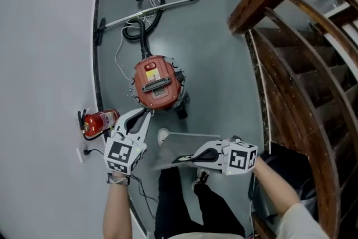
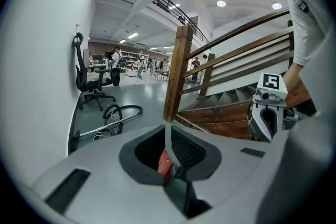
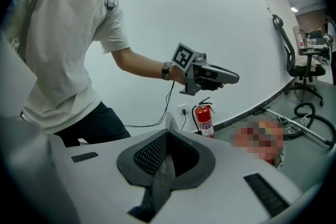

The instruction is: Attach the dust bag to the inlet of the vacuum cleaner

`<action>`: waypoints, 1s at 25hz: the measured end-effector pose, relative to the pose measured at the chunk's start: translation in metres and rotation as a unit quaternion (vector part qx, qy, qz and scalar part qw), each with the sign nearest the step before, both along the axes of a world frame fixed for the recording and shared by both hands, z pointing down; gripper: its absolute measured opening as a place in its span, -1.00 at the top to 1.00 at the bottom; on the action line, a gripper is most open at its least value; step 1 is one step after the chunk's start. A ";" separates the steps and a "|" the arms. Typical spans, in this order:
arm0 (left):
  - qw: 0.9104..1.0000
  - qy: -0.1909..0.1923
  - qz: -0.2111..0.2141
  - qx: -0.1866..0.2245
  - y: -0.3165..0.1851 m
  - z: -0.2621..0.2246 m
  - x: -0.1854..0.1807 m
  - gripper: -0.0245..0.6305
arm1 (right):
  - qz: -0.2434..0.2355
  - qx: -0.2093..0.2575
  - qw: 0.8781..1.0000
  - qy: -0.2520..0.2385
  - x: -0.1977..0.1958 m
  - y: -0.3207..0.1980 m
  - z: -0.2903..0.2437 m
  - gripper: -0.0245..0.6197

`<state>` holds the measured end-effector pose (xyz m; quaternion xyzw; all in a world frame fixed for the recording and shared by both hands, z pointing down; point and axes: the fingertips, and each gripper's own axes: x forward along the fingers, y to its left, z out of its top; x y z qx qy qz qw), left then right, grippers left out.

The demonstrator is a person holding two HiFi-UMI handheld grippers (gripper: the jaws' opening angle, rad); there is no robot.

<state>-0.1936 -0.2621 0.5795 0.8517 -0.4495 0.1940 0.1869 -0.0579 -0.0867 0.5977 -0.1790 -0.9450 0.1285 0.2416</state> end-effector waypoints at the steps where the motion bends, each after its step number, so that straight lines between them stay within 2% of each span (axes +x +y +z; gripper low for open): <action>1: 1.000 -0.006 0.004 -0.001 -0.002 0.007 0.001 0.80 | -0.003 -0.001 1.000 0.004 0.000 -0.001 0.008 0.83; 6: 0.999 -0.019 0.028 -0.001 -0.013 0.035 0.005 0.76 | -0.011 -0.004 1.000 0.017 -0.001 -0.009 0.040 0.83; 12: 0.999 -0.029 0.030 -0.004 -0.026 0.059 0.004 0.66 | -0.018 -0.008 0.999 0.034 0.003 -0.017 0.073 0.83; 19: 0.994 -0.070 0.076 -0.033 -0.033 0.102 0.009 0.45 | -0.015 -0.009 0.999 0.031 0.000 -0.024 0.100 0.83; 25: 0.988 -0.107 0.101 -0.042 -0.055 0.134 0.004 0.36 | -0.015 0.003 1.000 0.020 -0.005 -0.033 0.117 0.83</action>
